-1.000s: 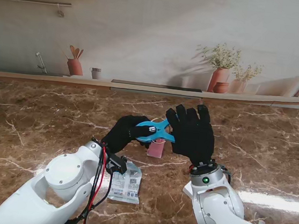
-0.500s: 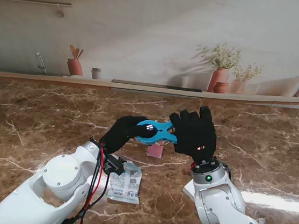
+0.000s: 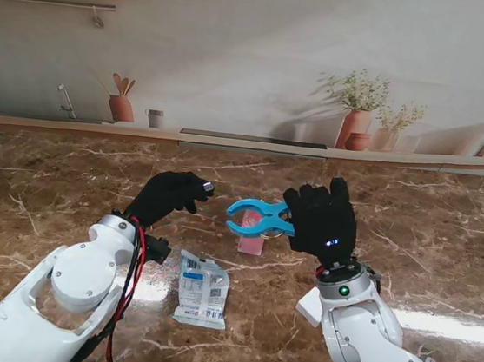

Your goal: Fill the seasoning bottle

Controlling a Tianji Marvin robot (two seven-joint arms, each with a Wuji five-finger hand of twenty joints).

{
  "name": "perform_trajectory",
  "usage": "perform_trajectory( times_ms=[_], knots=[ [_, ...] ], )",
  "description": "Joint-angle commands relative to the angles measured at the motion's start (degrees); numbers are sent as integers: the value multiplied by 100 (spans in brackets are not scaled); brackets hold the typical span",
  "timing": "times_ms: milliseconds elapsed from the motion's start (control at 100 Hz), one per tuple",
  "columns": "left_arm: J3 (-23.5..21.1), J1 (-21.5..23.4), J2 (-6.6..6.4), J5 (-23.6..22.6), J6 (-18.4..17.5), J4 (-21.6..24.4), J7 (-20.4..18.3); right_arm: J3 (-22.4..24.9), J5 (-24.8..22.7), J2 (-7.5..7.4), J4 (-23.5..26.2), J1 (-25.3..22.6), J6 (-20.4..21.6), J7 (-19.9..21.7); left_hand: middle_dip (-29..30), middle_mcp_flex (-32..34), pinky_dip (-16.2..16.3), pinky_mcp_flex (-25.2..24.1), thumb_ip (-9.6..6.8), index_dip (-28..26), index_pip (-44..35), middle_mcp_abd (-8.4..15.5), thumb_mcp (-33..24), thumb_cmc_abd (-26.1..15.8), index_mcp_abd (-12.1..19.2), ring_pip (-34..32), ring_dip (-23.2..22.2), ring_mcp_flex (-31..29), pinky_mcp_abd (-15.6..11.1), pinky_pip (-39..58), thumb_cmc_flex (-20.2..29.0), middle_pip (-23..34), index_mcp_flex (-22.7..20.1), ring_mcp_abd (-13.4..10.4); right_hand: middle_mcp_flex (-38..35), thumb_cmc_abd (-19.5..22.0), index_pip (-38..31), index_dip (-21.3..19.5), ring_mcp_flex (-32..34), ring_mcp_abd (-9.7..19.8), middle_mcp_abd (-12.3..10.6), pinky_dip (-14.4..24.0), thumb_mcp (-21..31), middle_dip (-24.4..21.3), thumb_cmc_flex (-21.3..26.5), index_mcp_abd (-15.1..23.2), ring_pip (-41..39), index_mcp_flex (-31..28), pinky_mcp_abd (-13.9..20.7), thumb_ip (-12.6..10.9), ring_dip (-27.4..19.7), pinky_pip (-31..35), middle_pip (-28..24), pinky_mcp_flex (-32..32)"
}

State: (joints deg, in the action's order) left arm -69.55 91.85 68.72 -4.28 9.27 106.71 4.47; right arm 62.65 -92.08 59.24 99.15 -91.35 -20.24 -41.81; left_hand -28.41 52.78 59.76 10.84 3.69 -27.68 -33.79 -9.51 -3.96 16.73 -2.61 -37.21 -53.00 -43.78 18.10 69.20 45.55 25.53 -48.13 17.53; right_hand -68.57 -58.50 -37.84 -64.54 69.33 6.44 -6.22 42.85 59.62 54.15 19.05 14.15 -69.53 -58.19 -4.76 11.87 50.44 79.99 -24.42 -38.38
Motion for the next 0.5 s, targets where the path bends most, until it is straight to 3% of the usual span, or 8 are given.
perform_trajectory(
  times_ms=[0, 80, 190, 300, 400, 490],
  knots=[
    [-64, -28, -105, -74, 151, -25, -75, -31, 28, -19, -120, -62, -3, 38, -134, 194, 97, 112, -57, -105, -207, 120, -88, 83, 288, -370, -152, -120, 69, 327, 296, 190, -161, 91, -1346, 264, -3149, -954, 162, 160, -843, 144, 243, 932, 662, 1167, -66, -1148, -95, -262, 166, 145, -3949, 41],
    [-75, -105, -193, -568, 525, -61, -302, -57, 37, -26, -176, -65, -3, 41, -267, 189, 67, 210, -1, -77, -363, 141, -207, 197, 369, -664, -318, -233, 77, 447, 424, 312, -133, 71, -1334, 276, -3148, -972, 146, 170, -844, 138, 241, 939, 668, 1164, -47, -1143, -85, -264, 174, 122, -3943, 52],
    [-28, -272, -288, -831, 815, -215, -672, -99, 61, -29, -239, -54, -2, 51, -293, -228, -5, 54, 31, 22, -235, 206, -239, 214, 382, -521, -314, 57, 23, 348, 477, 176, 64, 66, -1330, 281, -3150, -993, 143, 173, -845, 135, 240, 946, 670, 1163, -37, -1136, -78, -265, 183, 107, -3939, 60],
    [111, -510, -335, -936, 1079, -442, -919, -147, 87, -30, -294, -31, -7, 49, -231, -764, -158, -144, 10, 144, 198, 202, -219, 50, 259, -17, -151, 503, -30, 127, 341, -158, 263, 34, -1321, 294, -3147, -1013, 129, 178, -846, 132, 241, 952, 669, 1162, -20, -1136, -65, -266, 192, 85, -3934, 72],
    [297, -806, -468, -1185, 1372, -642, -1458, -177, 102, -33, -327, -9, 6, 43, -30, -1171, -335, -368, -100, 369, 792, 176, -126, -265, 57, 393, 100, 857, -112, -186, 91, -407, 484, -5, -1307, 320, -3149, -1032, 117, 181, -850, 131, 235, 959, 671, 1161, -4, -1128, -64, -266, 199, 62, -3927, 89],
    [539, -1068, -529, -1352, 1472, -897, -1699, -175, 100, -36, -327, -10, 29, 46, 132, -1282, -464, -434, -115, 495, 1006, 140, 103, -353, -7, 614, 313, 967, -144, -373, -12, -515, 529, 4, -1303, 323, -3148, -1043, 106, 182, -850, 132, 235, 963, 677, 1161, 7, -1128, -64, -267, 203, 51, -3924, 93]
  ],
)
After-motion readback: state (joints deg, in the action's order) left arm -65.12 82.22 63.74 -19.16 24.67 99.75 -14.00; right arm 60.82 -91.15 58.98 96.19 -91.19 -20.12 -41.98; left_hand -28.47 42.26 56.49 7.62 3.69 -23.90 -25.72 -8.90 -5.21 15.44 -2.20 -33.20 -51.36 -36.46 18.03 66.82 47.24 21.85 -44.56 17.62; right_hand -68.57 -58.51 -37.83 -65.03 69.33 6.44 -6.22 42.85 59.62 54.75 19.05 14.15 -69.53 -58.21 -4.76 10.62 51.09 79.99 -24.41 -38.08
